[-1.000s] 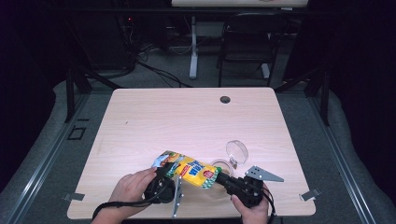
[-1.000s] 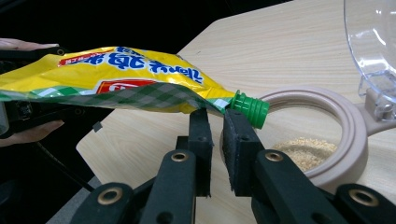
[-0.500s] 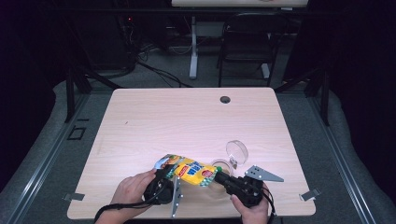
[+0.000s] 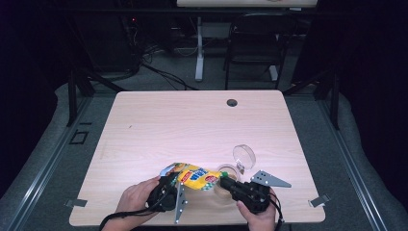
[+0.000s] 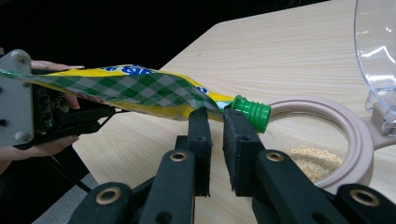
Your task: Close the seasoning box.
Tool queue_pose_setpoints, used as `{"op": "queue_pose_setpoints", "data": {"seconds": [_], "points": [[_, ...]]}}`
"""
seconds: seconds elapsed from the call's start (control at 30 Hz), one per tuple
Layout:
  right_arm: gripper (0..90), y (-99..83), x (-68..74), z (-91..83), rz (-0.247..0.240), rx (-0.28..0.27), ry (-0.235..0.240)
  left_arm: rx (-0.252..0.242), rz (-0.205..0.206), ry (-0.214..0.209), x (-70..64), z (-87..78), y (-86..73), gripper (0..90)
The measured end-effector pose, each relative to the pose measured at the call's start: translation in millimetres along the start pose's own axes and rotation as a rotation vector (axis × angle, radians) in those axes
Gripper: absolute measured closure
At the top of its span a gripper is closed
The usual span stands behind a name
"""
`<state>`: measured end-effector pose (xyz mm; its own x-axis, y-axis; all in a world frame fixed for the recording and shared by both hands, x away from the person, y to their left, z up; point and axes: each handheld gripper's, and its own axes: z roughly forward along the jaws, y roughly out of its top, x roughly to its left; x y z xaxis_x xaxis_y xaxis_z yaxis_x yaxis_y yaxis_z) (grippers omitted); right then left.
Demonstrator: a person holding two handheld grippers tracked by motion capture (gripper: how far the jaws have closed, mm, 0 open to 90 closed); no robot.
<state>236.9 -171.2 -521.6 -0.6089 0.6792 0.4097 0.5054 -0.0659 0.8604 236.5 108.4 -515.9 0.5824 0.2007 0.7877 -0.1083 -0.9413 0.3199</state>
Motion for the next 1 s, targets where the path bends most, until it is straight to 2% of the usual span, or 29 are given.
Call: {"op": "queue_pose_setpoints", "data": {"seconds": [0.17,0.33,0.37,0.57,0.8,1.0], "points": [[81.4,0.8,0.7,0.6,-0.002,-0.005,0.005,-0.003,-0.023,-0.017,-2.2,1.6,-3.1,84.5],[81.1,2.0,1.3,1.1,-0.007,-0.012,0.009,-0.024,-0.083,-0.046,-4.4,3.1,-7.3,85.2],[80.8,2.0,1.3,1.2,-0.008,-0.012,0.008,-0.038,-0.111,-0.053,-5.8,4.3,-8.2,85.4],[79.6,1.9,0.8,2.6,-0.003,-0.016,0.015,-0.038,-0.135,-0.076,-8.7,6.4,-12.1,86.7],[78.8,1.5,0.8,2.7,-0.006,-0.013,0.019,-0.047,-0.212,-0.124,-9.1,10.6,-18.1,87.0],[78.2,0.5,1.0,3.4,-0.001,-0.016,0.021,-0.077,-0.287,-0.164,-5.7,13.7,-24.5,87.4]]}}
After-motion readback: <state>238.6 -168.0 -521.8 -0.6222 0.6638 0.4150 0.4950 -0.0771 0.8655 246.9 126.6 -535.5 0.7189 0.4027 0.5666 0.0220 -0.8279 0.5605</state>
